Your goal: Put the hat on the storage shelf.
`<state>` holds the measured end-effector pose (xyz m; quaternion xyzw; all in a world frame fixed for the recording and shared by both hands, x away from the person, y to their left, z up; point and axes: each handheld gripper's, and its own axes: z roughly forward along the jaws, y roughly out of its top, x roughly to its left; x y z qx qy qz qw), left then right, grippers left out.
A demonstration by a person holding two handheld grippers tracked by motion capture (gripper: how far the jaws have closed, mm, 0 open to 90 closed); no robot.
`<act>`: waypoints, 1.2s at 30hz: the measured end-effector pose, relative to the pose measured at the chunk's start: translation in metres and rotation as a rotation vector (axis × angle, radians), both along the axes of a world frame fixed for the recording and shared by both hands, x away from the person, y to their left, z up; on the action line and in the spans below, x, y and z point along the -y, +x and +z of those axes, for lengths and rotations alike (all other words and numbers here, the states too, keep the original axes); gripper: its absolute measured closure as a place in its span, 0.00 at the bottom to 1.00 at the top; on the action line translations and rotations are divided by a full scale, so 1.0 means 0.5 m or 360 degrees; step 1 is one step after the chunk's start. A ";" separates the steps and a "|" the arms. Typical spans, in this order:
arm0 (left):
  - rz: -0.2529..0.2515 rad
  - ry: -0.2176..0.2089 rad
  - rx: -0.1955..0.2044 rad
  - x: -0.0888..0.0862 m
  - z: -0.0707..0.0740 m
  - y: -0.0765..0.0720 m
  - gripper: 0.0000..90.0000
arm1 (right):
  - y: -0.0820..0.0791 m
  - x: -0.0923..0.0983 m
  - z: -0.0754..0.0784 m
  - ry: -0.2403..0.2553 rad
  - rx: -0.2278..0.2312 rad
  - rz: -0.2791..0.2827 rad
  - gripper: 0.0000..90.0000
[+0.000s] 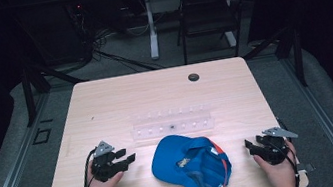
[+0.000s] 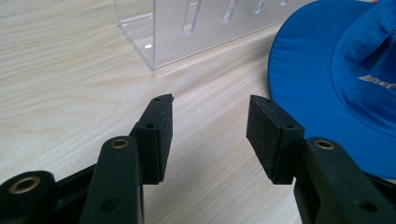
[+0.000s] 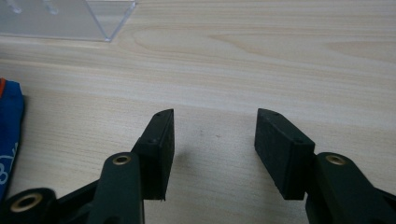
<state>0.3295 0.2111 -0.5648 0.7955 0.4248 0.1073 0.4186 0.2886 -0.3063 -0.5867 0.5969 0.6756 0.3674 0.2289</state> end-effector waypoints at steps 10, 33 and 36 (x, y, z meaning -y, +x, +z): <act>0.0011 0.0007 0.0060 -0.001 0.008 -0.010 0.56 | -0.023 -0.025 0.028 0.0032 -0.0019 0.0017 0.58; -0.0037 0.0066 0.0102 0.009 0.013 -0.019 0.55 | -0.051 -0.054 0.058 0.0244 -0.0078 0.0167 0.58; -0.0040 0.0062 0.0102 0.008 0.014 -0.020 0.55 | -0.056 -0.058 0.065 0.0310 -0.0061 0.0195 0.55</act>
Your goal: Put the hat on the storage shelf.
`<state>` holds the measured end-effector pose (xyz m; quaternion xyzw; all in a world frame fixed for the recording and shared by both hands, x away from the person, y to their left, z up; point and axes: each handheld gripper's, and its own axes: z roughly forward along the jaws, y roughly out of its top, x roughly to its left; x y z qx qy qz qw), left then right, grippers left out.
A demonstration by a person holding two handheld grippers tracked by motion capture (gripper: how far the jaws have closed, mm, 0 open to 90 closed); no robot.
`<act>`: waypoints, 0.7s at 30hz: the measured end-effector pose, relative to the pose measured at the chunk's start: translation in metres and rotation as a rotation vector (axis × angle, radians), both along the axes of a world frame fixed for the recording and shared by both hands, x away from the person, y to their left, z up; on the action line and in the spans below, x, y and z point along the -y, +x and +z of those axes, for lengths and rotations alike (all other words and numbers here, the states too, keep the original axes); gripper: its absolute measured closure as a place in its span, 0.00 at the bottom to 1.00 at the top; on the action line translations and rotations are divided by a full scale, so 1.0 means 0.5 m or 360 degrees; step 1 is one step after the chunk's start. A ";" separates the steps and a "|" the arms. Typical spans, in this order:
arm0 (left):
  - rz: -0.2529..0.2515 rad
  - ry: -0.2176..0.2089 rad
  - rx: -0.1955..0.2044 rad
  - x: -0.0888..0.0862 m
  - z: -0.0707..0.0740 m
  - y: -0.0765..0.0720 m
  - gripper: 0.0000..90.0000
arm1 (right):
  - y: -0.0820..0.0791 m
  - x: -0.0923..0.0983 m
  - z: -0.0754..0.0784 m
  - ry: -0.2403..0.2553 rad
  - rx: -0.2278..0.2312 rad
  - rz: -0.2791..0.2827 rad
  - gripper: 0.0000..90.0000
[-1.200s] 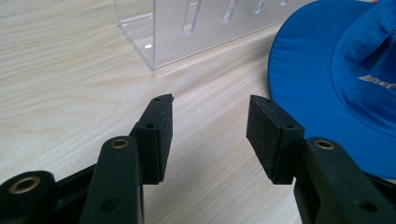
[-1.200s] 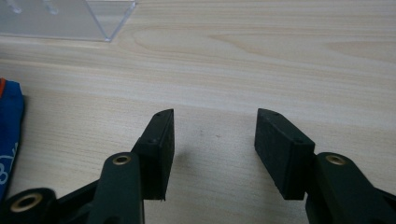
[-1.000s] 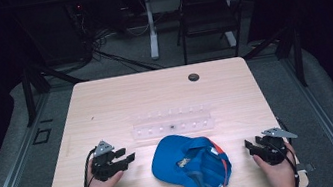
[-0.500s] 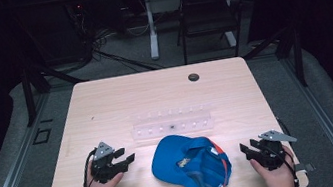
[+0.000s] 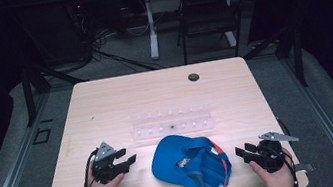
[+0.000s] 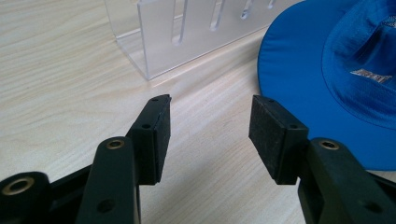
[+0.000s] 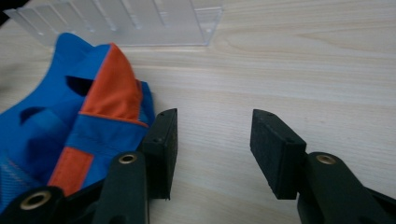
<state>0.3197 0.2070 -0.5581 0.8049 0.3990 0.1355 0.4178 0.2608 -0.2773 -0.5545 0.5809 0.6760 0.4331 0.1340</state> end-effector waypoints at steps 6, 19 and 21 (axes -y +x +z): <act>0.0012 -0.0003 0.0000 -0.002 -0.001 0.001 0.54 | -0.005 -0.011 0.016 0.0106 -0.0005 0.0073 0.53; 0.0017 0.0007 -0.0001 0.000 -0.002 0.001 0.54 | -0.023 -0.043 0.024 0.0308 -0.0225 0.0290 0.62; 0.0019 0.0006 0.0000 0.000 -0.002 0.001 0.54 | -0.028 -0.048 0.023 0.0337 -0.0250 0.0311 0.62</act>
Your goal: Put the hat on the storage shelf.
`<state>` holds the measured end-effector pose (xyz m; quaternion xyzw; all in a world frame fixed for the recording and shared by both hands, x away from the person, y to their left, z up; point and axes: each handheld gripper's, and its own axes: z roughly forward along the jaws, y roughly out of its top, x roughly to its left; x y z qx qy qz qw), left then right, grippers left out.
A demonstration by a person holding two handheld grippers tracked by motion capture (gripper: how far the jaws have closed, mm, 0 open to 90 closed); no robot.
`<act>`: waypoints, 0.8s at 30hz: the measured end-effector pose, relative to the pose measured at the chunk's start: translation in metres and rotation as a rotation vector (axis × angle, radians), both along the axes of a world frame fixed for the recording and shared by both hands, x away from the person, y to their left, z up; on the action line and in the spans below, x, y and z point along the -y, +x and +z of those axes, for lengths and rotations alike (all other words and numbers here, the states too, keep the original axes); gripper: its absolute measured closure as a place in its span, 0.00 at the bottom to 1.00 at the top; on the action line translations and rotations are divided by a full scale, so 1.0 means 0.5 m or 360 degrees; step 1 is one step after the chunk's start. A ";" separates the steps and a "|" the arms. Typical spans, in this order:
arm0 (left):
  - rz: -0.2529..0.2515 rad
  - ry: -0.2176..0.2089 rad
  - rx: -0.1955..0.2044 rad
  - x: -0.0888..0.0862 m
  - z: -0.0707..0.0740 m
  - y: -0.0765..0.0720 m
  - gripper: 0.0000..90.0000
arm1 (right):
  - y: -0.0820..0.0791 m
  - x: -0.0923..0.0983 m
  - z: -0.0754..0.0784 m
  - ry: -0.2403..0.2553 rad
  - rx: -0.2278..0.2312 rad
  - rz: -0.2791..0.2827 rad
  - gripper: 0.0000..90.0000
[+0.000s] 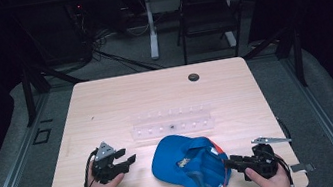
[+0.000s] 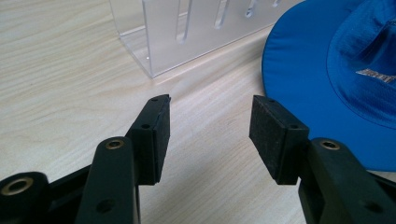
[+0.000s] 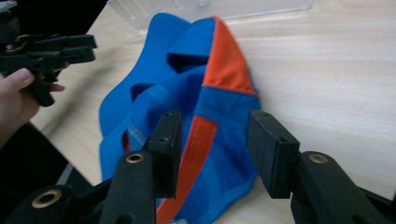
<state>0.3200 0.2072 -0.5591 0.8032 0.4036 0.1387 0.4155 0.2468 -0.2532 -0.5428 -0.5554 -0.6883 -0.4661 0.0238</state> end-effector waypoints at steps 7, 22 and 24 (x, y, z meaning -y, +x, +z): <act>0.0003 -0.0001 -0.0003 0.000 -0.001 0.000 0.54 | -0.010 -0.009 -0.012 0.0012 -0.0059 0.0037 0.63; 0.0018 0.0001 -0.0009 -0.001 -0.002 0.002 0.54 | -0.014 -0.006 -0.037 0.0151 -0.0175 0.0093 0.79; 0.0018 0.0003 -0.0010 -0.001 -0.003 0.002 0.54 | -0.013 -0.004 -0.035 0.0153 -0.0168 0.0078 0.80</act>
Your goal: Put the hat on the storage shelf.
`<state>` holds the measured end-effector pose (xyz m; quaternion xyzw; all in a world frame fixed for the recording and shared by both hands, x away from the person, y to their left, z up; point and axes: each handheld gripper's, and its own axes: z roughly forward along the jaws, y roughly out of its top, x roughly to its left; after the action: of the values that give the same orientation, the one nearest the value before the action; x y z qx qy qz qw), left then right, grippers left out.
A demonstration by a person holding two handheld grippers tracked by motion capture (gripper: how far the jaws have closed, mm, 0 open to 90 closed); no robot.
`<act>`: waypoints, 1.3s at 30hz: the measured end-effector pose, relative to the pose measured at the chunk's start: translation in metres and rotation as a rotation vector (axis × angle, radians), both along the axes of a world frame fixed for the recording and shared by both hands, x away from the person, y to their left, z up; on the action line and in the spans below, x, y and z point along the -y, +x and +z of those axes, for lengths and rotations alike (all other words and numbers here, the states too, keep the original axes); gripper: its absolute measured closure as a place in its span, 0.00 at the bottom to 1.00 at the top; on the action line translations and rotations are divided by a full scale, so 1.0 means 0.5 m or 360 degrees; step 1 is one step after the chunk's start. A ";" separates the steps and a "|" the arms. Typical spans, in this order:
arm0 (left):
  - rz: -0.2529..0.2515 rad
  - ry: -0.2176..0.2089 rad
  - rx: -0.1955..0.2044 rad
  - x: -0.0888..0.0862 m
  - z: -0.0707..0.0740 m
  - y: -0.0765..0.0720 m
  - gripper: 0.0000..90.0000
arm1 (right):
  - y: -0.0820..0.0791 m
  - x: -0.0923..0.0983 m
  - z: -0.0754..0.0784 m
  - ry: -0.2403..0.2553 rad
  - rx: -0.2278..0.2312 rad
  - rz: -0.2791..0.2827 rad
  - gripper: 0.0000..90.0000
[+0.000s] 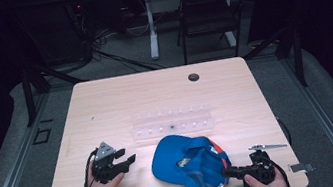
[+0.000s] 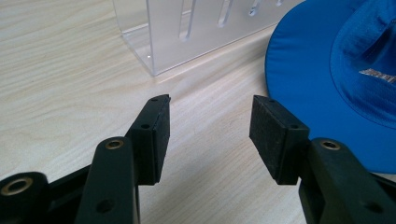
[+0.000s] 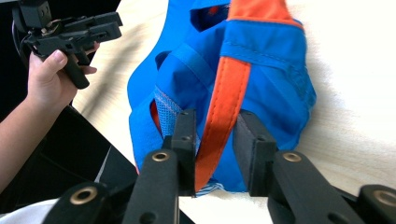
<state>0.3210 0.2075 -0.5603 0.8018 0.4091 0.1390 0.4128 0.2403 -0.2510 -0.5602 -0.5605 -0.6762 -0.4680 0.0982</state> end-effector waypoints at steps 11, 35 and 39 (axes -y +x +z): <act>-0.0002 -0.0003 0.0000 0.000 0.000 0.000 0.54 | 0.036 0.040 0.021 -0.0015 -0.0037 -0.0097 0.83; -0.0012 0.0006 0.0011 -0.001 0.002 0.000 0.54 | 0.120 0.082 0.032 0.0028 -0.0301 -0.0050 0.79; -0.0013 0.0010 0.0011 0.000 0.002 -0.001 0.54 | 0.121 0.084 0.024 0.0018 -0.0311 -0.0028 0.79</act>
<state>0.3205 0.2075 -0.5592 0.8042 0.4041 0.1413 0.4124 0.3009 -0.2930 -0.5483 -0.6089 -0.6558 -0.4156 0.1627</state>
